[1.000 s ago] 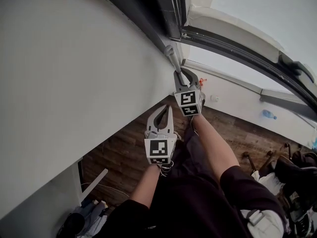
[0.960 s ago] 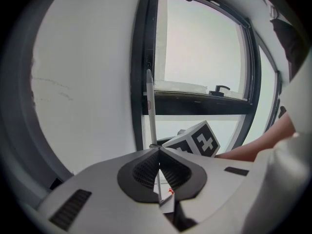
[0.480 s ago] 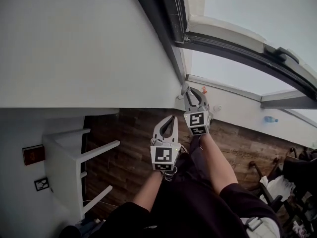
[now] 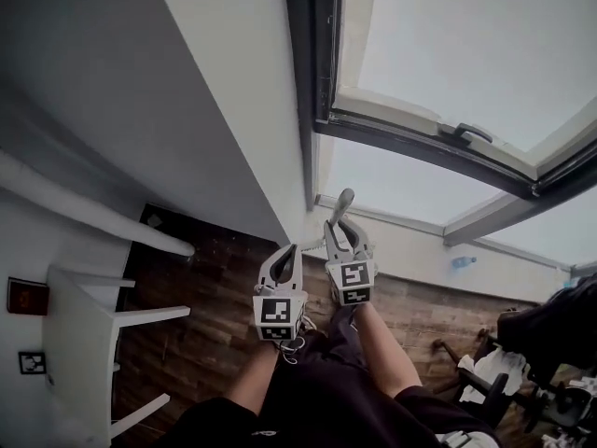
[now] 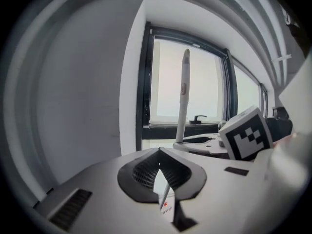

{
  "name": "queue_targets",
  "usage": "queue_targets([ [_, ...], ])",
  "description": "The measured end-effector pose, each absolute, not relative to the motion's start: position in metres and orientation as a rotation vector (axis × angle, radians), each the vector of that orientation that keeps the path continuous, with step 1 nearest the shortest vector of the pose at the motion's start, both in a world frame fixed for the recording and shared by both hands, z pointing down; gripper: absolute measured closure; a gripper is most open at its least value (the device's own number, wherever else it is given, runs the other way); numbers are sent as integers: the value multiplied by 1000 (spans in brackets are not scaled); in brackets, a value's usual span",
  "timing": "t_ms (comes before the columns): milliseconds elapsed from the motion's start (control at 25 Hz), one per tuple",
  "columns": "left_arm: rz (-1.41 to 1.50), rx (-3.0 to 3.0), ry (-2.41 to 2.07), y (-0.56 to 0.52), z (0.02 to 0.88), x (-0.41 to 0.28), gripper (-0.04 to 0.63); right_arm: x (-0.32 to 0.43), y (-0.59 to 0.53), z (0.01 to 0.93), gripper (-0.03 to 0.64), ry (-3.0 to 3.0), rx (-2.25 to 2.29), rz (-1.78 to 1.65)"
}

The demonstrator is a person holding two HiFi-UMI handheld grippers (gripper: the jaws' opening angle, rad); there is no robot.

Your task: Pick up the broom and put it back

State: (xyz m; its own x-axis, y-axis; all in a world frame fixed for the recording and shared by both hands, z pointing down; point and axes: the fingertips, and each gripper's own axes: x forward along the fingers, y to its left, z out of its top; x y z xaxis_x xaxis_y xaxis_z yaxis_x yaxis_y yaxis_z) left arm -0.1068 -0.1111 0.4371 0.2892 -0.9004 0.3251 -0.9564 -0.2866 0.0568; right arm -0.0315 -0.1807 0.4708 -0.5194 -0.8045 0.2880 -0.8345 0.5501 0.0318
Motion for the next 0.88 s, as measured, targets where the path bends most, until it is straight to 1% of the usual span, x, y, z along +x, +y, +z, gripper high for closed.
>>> queue_targets([
  [160, 279, 2366, -1727, -88, 416, -106, 594, -24, -135, 442, 526, -2567, 1312, 141],
  [400, 287, 2323, -1752, -69, 420, -92, 594, 2, -93, 426, 528, -2615, 1293, 182],
  [560, 324, 2316, -1783, -45, 413, -70, 594, 8, -55, 423, 529, -2662, 1194, 177],
  [880, 342, 2305, -1827, -2, 406, -13, 594, 46, -12, 410, 529, -2732, 1126, 130],
])
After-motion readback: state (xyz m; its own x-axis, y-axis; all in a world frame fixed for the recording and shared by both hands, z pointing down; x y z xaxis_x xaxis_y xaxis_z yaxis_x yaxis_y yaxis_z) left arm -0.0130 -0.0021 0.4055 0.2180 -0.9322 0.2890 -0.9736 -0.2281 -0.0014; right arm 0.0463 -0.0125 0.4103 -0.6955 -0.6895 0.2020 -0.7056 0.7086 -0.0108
